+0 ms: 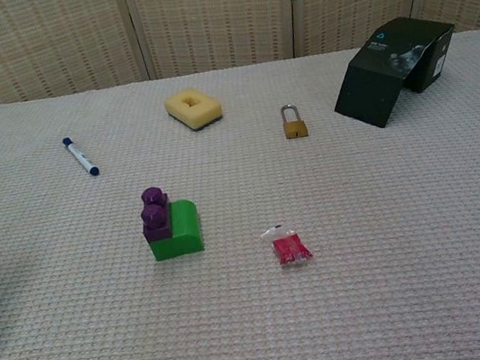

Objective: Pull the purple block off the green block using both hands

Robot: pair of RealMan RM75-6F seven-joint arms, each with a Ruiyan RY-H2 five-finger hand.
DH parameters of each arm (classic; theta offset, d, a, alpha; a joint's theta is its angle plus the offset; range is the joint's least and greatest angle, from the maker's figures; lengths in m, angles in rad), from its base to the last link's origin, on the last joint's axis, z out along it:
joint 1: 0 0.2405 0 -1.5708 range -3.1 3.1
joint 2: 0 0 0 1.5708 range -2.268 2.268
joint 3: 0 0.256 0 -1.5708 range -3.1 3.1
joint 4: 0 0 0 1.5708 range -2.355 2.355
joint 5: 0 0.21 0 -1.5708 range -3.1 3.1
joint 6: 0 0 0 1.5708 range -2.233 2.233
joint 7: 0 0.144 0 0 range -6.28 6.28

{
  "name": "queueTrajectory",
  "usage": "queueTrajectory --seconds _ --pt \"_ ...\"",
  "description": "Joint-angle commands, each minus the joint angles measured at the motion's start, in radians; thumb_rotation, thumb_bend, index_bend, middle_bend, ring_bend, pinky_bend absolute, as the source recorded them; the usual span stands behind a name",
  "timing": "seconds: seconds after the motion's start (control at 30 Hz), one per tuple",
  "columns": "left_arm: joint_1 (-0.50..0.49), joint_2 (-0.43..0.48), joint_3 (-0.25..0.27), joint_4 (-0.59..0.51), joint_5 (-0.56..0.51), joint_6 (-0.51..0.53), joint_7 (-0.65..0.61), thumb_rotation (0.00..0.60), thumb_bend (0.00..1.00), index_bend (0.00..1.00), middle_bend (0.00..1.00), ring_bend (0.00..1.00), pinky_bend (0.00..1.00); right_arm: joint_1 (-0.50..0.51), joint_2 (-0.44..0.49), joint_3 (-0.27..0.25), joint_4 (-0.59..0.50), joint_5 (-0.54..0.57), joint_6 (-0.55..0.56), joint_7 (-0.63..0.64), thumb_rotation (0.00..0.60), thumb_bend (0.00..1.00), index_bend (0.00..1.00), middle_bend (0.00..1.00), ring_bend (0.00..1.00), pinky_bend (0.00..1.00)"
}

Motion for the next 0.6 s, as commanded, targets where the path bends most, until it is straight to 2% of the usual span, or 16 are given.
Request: queueTrajectory --seconds 0.03,0.13,0.33,0.6 --pt "-0.079 0.029 -0.049 -0.140 -0.161 -0.163 0.019 0.600 0.44 0.04 0.00 0.00 0.00 -0.003 0.002 -0.001 0.000 -0.005 0.006 0.006 0.600 0.33 0.00 0.00 0.00 0.00" --pt "-0.117 0.027 -0.085 -0.207 -0.274 -0.216 0.061 0.600 0.38 0.03 0.00 0.00 0.00 -0.004 0.006 0.000 0.001 -0.005 0.006 0.014 0.600 0.33 0.00 0.00 0.00 0.00" --pt "-0.173 -0.019 -0.158 -0.268 -0.472 -0.221 0.136 0.600 0.33 0.03 0.00 0.00 0.00 -0.005 0.012 0.000 0.001 -0.009 0.007 0.028 0.600 0.33 0.00 0.00 0.00 0.00" --pt "-0.256 -0.104 -0.194 -0.288 -0.669 -0.193 0.276 0.600 0.24 0.02 0.00 0.00 0.00 -0.009 0.020 0.001 0.001 -0.014 0.013 0.045 0.600 0.33 0.00 0.00 0.00 0.00"
